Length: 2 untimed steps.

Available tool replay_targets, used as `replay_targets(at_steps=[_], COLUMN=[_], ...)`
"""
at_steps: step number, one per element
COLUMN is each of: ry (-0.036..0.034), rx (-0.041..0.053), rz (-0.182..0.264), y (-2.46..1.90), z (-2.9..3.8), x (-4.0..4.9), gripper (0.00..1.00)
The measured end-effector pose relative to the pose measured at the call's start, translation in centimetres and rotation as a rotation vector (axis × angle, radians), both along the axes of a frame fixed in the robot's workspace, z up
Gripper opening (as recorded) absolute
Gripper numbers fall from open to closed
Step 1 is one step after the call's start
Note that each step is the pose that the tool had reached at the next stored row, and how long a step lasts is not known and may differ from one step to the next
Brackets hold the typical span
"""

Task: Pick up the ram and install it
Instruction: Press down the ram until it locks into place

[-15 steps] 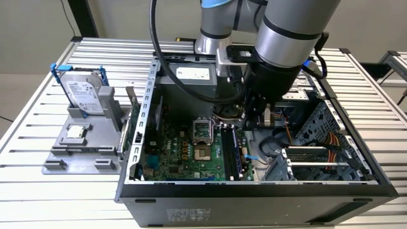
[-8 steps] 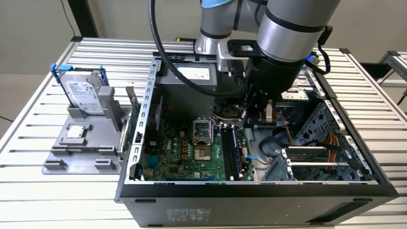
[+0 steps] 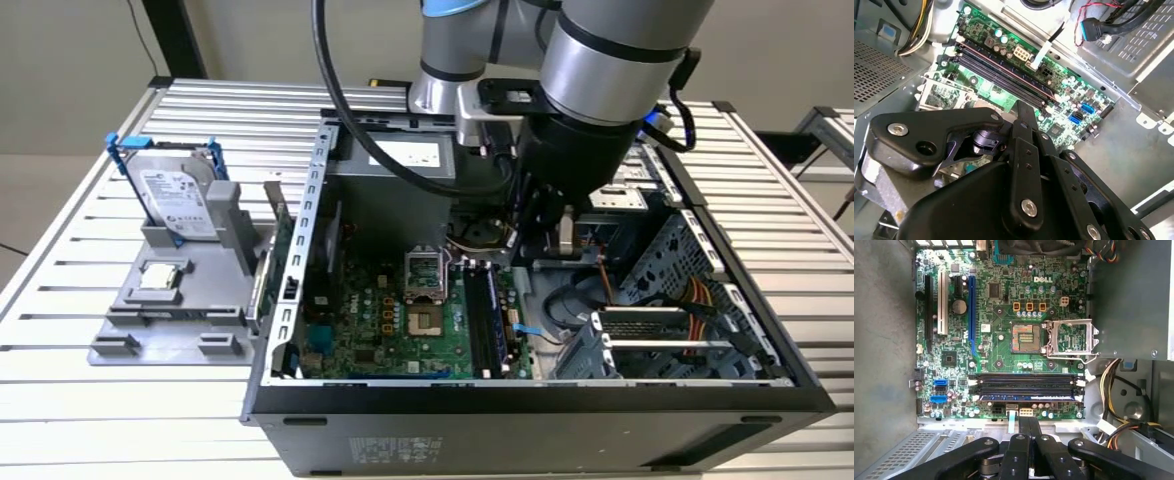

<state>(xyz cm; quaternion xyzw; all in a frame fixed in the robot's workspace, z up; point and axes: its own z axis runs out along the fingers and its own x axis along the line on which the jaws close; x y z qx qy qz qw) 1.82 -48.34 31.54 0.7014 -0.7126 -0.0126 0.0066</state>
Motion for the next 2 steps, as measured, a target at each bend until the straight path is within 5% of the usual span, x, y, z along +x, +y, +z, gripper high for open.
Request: replay_targets(at_steps=[2], ry=[0.0000], rx=[0.0000], rz=[0.000], y=[0.00], z=[0.00], x=[0.00], gripper=[0.00])
